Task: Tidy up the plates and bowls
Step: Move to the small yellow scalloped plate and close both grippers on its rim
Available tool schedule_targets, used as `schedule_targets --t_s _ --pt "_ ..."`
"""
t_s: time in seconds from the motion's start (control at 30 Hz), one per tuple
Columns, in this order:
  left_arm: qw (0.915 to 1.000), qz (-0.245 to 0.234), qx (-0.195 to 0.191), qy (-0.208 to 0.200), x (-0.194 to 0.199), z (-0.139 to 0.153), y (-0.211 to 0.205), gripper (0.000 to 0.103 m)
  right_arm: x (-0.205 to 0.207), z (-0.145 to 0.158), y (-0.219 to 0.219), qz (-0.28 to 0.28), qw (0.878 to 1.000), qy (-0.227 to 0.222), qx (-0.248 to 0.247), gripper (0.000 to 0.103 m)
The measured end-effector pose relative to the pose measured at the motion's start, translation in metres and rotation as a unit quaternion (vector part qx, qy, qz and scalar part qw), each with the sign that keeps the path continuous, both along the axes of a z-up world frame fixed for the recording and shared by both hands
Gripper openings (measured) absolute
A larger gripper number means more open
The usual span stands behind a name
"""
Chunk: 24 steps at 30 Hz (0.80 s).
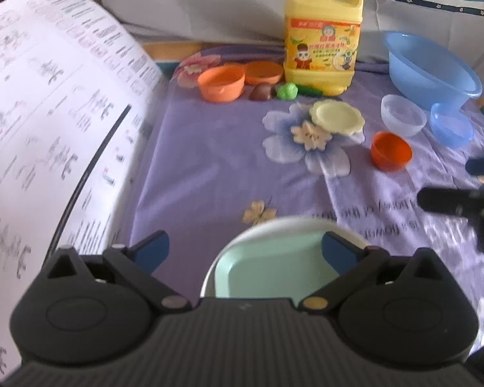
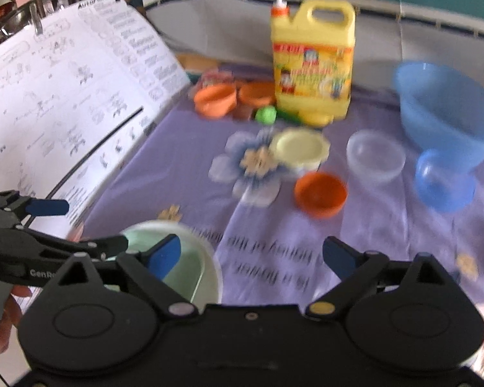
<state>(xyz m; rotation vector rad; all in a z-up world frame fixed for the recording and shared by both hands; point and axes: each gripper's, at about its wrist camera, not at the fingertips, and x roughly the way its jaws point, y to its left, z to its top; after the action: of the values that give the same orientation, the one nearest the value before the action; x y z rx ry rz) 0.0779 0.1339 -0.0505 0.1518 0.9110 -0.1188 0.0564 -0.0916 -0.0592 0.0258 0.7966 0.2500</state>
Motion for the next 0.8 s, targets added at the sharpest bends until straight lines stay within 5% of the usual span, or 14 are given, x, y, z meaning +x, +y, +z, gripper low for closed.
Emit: schedule_targets --t_s 0.3,0.47,0.6,0.7,0.8 --pt "0.9999 -0.014 -0.005 -0.001 0.065 0.001 -0.035 0.103 0.082 0.024 -0.031 -0.022 0.999 0.013 0.024 0.103" --pt "0.9998 -0.008 -0.017 0.011 0.110 -0.006 -0.054 0.103 0.142 0.019 -0.041 -0.031 0.998 0.032 0.036 0.086" --pt "0.9994 -0.005 -0.029 0.016 0.140 -0.016 -0.072 0.102 0.183 0.006 -0.040 -0.023 0.998 0.047 0.030 0.062" --pt "0.9990 0.000 -0.037 0.025 0.160 -0.029 -0.085 0.094 0.213 -0.009 -0.042 -0.020 0.997 0.068 0.027 0.043" --pt "0.9981 0.006 -0.047 0.041 0.180 -0.047 -0.095 0.085 0.241 -0.029 -0.047 -0.021 0.995 0.094 0.024 0.034"
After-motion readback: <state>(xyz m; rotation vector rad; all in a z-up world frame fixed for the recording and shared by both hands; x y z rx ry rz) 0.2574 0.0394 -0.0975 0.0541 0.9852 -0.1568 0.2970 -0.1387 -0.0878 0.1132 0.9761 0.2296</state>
